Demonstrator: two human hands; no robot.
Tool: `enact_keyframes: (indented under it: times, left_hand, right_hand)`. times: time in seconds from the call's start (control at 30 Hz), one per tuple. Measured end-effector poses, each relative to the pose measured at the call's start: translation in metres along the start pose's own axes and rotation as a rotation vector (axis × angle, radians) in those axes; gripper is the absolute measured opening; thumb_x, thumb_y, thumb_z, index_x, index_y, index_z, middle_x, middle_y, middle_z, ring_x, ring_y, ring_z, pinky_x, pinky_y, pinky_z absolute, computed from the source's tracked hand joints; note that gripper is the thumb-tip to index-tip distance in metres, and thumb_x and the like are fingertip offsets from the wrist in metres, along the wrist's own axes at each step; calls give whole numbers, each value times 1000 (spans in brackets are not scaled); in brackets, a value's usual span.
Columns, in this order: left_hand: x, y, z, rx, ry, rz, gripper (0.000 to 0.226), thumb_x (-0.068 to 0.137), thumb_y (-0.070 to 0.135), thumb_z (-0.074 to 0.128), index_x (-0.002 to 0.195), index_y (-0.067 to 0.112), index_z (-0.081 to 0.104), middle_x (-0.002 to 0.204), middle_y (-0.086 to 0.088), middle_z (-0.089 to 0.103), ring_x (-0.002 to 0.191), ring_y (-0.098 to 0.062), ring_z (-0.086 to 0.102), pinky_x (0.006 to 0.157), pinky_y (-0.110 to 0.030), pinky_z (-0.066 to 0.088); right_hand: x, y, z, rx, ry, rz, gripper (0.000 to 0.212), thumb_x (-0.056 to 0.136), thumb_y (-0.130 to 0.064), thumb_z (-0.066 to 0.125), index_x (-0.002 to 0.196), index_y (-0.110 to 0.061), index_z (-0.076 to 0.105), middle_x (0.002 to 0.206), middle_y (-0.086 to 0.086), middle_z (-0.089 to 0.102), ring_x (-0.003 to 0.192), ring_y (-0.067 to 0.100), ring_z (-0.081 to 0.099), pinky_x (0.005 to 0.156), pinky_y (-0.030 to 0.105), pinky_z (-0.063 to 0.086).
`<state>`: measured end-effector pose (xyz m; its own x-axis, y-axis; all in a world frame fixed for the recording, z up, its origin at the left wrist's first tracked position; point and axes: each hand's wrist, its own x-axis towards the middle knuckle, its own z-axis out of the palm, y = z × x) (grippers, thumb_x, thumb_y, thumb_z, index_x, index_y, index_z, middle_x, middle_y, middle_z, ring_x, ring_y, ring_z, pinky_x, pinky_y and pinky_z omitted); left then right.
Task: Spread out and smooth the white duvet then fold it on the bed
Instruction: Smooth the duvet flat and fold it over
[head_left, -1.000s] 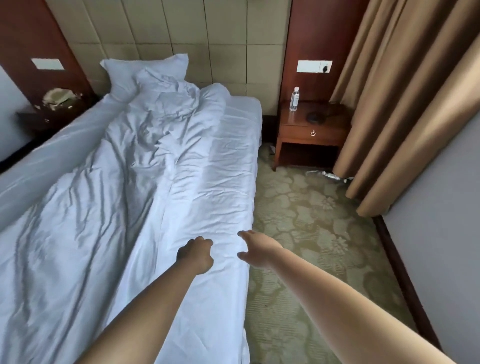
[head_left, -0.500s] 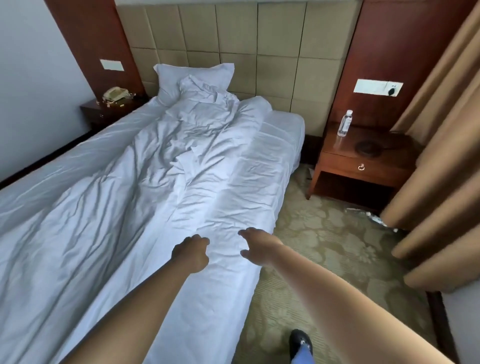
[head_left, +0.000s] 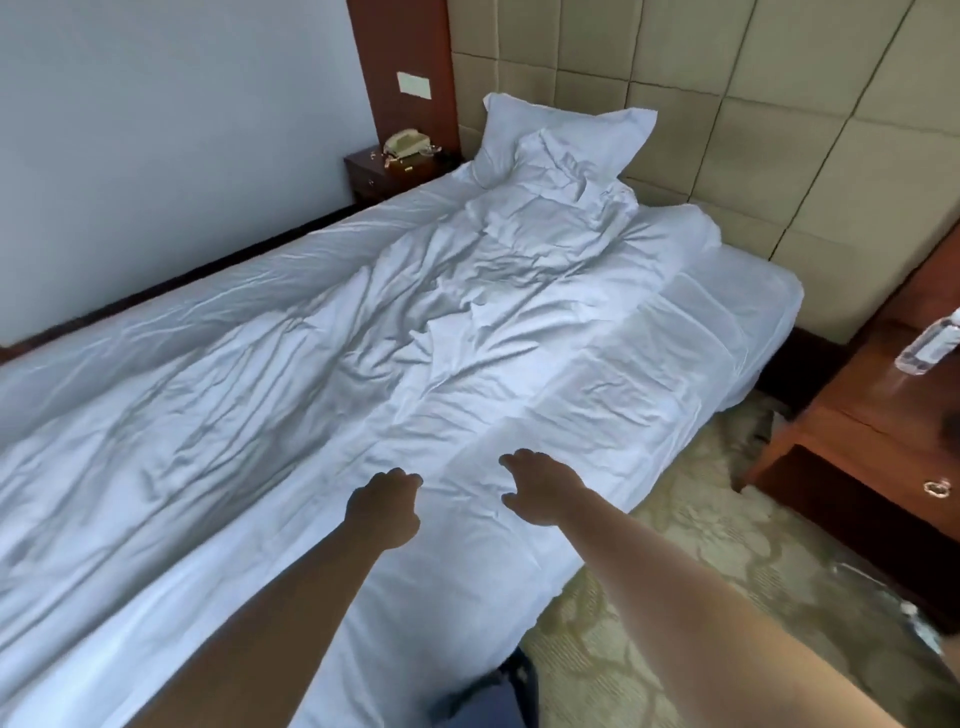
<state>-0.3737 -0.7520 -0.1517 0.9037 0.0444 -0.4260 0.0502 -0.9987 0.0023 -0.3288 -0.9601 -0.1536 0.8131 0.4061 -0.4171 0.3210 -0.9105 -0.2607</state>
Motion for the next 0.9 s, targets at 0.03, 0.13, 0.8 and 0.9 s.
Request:
enact_keyframes:
  times: [0.03,0.13,0.8,0.9]
  left_hand:
    - [9,-2,3,-17,-4,-26,53,88,18,48,140,22,39,139,0,43,128,-21,42,100,-35,42]
    - [39,-7,16,-72,-18,-94,54,87,19,49,139,21,39,138,-1,44,127,-21,42,100,-35,42]
    - [271,-35,128,-127,-75,-410,110,79,37,67,148,35,-19,157,-12,-1,143,-37,4,107,-67,10]
    - [283,-34,142,-69,-63,-426,113,49,27,85,148,28,30,143,-21,38,125,-47,38,92,-65,36]
  right_hand:
    - [15,1,-1,-22,-6,-35,57,95,-32,46,148,-18,27,147,5,33,134,25,34,105,39,36]
    - [61,5,0,-106,-39,-128,55,95,-31,46,145,-16,30,147,6,33,134,25,34,105,39,36]
    - [361,46,60,-717,-236,-528,119,66,-33,82,152,-33,0,158,19,-8,145,42,2,113,59,6]
    - [377,52,87,-703,-112,-586,93,45,-18,82,133,-27,54,136,27,48,118,47,52,91,57,45]
